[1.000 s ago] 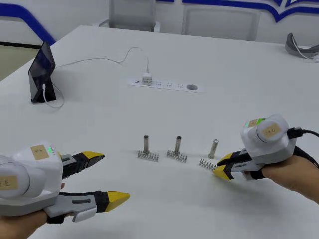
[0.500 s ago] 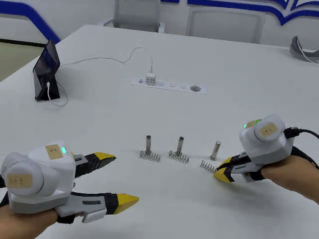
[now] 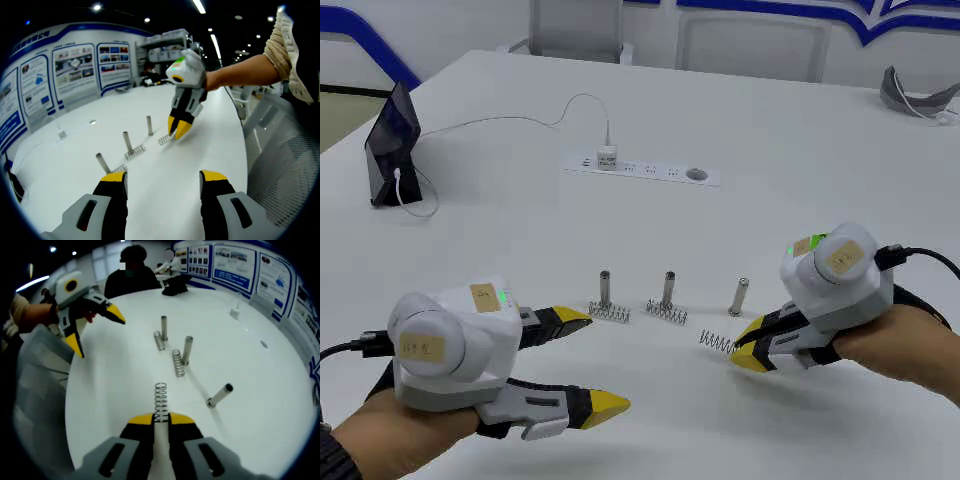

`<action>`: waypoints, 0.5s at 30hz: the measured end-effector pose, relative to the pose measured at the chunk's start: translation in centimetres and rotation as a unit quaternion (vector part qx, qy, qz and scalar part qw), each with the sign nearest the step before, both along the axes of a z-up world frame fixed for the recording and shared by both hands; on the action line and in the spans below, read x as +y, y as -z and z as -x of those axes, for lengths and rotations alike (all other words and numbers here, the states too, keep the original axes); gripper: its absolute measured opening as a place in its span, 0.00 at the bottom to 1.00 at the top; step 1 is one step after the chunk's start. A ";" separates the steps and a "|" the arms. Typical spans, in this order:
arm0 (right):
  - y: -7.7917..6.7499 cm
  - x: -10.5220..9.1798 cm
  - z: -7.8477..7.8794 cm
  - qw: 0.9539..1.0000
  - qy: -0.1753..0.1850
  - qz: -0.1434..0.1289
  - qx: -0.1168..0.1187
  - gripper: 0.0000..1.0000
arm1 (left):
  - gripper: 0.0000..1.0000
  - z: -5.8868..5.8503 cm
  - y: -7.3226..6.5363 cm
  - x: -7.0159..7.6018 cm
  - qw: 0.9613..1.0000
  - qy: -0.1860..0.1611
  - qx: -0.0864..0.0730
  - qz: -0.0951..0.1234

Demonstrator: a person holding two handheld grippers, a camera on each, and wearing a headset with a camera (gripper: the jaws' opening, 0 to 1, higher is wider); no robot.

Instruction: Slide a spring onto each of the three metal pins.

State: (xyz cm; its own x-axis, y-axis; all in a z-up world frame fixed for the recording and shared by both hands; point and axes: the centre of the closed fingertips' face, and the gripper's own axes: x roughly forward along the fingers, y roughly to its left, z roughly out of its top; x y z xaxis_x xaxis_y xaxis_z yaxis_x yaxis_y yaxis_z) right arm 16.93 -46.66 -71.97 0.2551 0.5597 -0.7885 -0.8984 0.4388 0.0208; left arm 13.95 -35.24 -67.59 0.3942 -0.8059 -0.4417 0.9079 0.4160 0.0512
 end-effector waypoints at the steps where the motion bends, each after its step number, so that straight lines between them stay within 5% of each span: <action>1: -0.1 0.2 0.2 1.000 -0.006 0.001 -0.001 0.12 | 0.58 -0.1 0.0 -0.3 1.000 0.004 0.002 0.001; 15: -1.7 3.3 2.5 0.997 -0.077 0.004 0.004 0.12 | 0.49 0.1 0.2 -2.5 0.999 0.042 -0.003 -0.001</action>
